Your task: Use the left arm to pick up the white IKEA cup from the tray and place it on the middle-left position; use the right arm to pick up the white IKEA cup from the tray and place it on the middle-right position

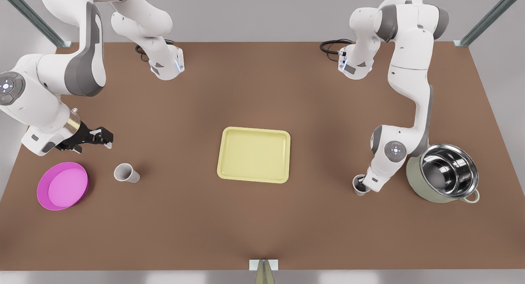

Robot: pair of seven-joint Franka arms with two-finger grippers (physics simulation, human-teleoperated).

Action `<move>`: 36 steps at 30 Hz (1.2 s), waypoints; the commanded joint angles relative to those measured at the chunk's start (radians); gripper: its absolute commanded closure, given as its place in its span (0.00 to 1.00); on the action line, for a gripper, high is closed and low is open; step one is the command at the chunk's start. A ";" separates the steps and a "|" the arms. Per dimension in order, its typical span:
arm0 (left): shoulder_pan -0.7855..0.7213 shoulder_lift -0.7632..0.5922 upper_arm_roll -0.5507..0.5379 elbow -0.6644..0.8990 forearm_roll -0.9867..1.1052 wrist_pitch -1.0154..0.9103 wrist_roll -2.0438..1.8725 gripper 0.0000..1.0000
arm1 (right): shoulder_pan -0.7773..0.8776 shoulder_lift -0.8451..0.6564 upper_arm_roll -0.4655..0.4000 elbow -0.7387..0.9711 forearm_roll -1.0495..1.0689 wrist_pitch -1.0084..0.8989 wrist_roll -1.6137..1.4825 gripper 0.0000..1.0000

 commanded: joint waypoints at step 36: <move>0.004 -0.288 -0.048 0.485 -0.130 -0.947 0.244 0.00 | 0.000 -0.001 0.000 0.000 0.002 0.019 0.004 0.00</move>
